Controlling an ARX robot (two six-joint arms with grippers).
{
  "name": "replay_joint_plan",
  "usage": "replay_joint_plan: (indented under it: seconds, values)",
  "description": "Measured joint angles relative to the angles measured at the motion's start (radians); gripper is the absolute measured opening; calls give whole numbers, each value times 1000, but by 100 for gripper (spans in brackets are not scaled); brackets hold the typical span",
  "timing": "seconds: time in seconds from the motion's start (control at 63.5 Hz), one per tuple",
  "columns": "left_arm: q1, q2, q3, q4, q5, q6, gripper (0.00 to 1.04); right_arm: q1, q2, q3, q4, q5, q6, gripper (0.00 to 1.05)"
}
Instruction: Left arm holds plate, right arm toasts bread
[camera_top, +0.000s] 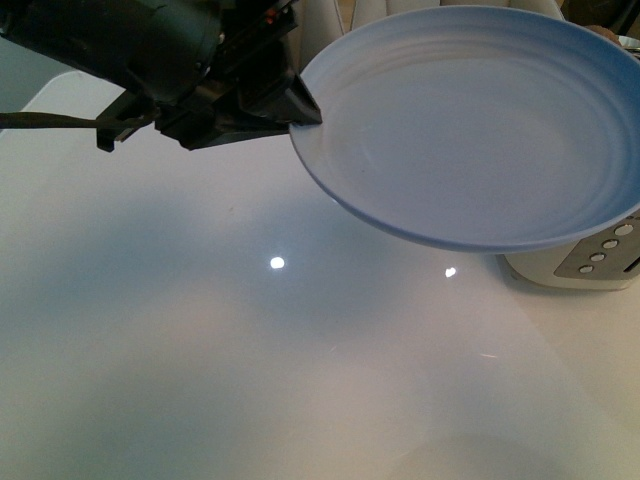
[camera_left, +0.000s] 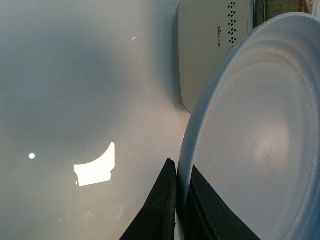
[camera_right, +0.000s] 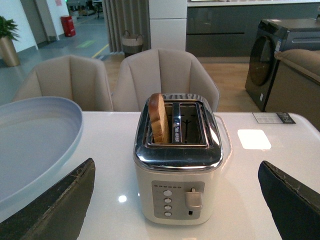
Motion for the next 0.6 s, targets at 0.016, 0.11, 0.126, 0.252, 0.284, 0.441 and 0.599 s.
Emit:
replay_joint_plan:
  seconds: [0.016,0.11,0.126,0.252,0.284,0.441,0.599]
  values:
    - [11,-2,-5,-3,3,8,3,0,0,0,0,0,0,96]
    - [74,-12,-31,-4,23,60,3,0,0,0,0,0,0,96]
    - [82,-13,-34,-4,26,64,3,0,0,0,0,0,0,96]
    - [196,-14,-63,-12,51,163,3,0,0,0,0,0,0,96]
    - [229,-11,-69,-14,61,184,3,0,0,0,0,0,0,96]
    - [384,38,-77,-10,121,305,3,0,0,0,0,0,0,96]
    - [536,154,-78,24,146,430,3,0,0,0,0,0,0,96]
